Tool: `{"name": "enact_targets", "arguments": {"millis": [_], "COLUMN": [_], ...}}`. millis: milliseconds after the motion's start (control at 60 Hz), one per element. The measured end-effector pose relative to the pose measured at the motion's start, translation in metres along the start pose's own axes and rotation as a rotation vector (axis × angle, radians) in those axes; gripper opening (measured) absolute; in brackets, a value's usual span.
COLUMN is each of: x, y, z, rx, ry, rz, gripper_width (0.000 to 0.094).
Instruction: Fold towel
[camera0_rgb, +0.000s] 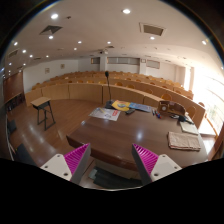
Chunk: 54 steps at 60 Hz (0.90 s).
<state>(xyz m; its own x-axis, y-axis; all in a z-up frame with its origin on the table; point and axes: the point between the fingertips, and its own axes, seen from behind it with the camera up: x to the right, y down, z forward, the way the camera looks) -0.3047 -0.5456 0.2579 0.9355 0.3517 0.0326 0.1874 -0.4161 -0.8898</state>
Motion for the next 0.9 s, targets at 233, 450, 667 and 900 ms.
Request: {"name": "enact_targets", "arguments": {"millis": [233, 450, 667, 900], "x": [0.009, 0.068, 0.212, 0.372], "y": [0.029, 0.095, 0.123, 0.111], "z": [0.029, 0.067, 0.113, 0.208], "rx": [-0.067, -0.188, -0.212, -0.180], "ry": [0.039, 0.107, 0.262, 0.348], "rz": [0.008, 0.074, 0.128, 0.183], "gripper_width": [0.0850, 0.0854, 0.0855, 0.0854]}}
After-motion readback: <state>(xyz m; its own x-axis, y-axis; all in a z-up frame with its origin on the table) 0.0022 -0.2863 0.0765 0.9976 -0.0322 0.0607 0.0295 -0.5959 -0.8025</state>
